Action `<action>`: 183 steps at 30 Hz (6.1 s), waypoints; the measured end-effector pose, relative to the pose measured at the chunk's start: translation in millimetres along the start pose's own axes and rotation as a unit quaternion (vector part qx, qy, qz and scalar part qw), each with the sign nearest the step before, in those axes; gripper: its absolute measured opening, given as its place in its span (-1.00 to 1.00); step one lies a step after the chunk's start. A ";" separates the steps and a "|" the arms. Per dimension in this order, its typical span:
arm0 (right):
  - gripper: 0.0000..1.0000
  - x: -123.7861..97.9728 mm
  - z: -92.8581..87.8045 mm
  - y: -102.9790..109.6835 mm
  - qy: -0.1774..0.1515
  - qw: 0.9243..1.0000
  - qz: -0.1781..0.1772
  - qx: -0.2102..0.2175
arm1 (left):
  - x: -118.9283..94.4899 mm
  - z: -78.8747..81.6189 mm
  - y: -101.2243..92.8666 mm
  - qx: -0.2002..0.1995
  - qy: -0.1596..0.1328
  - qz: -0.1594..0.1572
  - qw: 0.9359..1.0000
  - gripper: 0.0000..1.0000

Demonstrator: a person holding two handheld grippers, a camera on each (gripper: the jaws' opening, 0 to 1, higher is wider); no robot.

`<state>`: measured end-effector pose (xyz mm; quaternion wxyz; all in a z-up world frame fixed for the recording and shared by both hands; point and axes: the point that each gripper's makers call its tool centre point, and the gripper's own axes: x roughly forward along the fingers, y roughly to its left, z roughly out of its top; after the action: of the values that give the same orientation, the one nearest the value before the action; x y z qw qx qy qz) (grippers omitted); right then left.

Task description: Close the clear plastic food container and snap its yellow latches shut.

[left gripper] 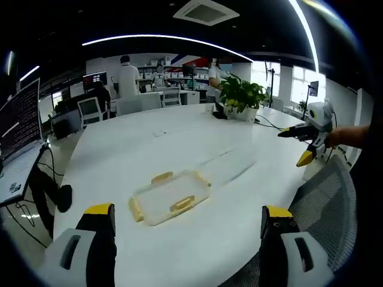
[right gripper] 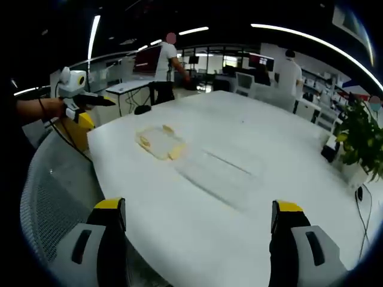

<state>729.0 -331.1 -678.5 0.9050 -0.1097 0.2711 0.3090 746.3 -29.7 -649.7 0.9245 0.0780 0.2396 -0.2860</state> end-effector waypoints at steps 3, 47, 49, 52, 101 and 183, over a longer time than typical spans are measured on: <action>0.99 0.4 -0.3 0.5 0.000 1.000 0.000 0.001 | 0.4 0.2 -0.5 0.001 0.000 -0.001 1.000 0.98; 0.99 2.1 -4.1 0.6 0.014 1.000 0.006 -0.004 | 0.7 -4.0 0.6 0.001 0.006 -0.002 1.000 0.98; 0.99 2.0 -4.2 0.3 0.015 1.000 0.005 -0.004 | 0.9 -4.0 0.5 0.001 0.007 -0.002 1.000 0.98; 0.99 1.8 -4.1 -0.1 0.015 1.000 0.005 -0.005 | 1.2 -3.8 0.9 0.002 0.007 -0.002 1.000 0.98; 0.91 14.1 18.1 14.5 0.066 0.991 0.088 -0.079 | -2.7 -14.9 23.3 0.037 0.064 -0.045 0.996 0.94; 0.13 167.5 67.6 55.7 0.179 0.897 0.269 -0.301 | 86.3 -37.2 95.5 0.248 0.194 -0.170 0.934 0.01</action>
<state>834.0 -178.9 -717.8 0.6470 -0.3534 0.3417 0.5828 847.9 17.1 -723.6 0.7490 0.3170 0.3452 -0.4683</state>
